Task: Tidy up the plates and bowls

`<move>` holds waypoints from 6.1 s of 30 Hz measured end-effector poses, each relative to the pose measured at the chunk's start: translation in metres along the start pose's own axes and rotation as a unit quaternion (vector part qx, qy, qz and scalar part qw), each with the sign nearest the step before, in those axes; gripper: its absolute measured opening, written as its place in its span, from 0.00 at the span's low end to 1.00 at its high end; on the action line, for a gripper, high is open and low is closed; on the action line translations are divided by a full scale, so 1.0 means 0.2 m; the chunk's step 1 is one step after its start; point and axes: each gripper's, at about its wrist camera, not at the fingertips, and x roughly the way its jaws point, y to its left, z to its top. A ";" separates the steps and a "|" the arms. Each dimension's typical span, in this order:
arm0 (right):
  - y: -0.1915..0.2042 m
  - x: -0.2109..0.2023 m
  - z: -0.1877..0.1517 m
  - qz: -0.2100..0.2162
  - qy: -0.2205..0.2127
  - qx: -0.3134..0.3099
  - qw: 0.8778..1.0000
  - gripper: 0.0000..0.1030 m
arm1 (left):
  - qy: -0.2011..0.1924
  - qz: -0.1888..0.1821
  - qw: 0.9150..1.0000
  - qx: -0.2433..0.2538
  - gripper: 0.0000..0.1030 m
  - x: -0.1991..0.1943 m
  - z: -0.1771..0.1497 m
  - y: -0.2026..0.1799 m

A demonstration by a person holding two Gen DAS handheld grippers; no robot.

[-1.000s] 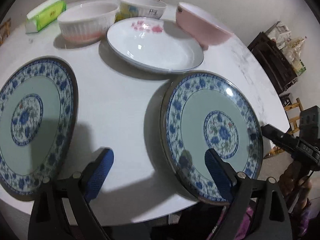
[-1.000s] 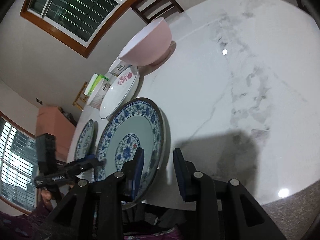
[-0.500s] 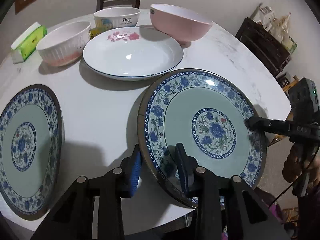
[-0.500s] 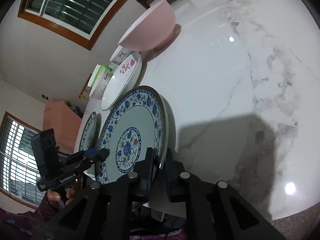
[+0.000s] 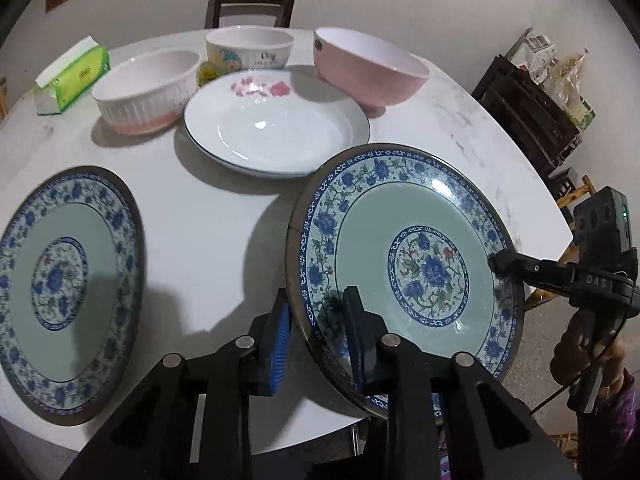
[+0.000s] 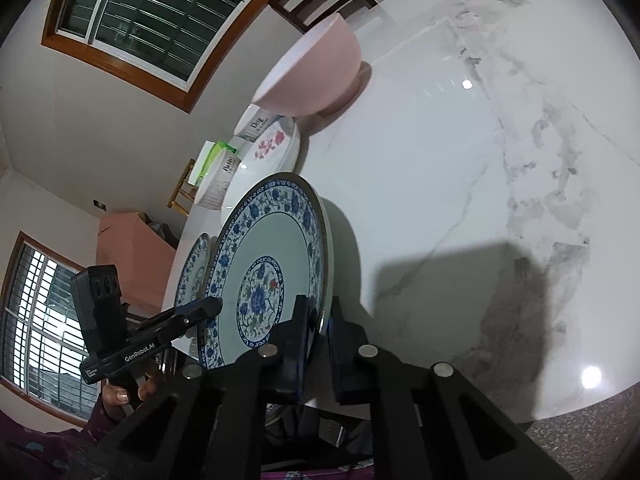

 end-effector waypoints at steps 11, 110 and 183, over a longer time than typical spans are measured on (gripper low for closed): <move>0.13 0.14 0.04 0.016 0.020 -0.012 1.000 0.09 | -0.016 0.026 0.999 -0.037 0.22 -0.10 -0.01 0.13; 0.95 1.06 0.12 -0.055 0.128 -0.209 0.968 0.16 | -0.101 0.184 0.964 -0.160 0.50 -0.51 -0.12 0.97; 0.28 0.44 0.58 -0.115 -0.023 -0.067 0.991 0.53 | -0.053 0.120 0.988 -0.079 0.92 0.04 0.44 0.35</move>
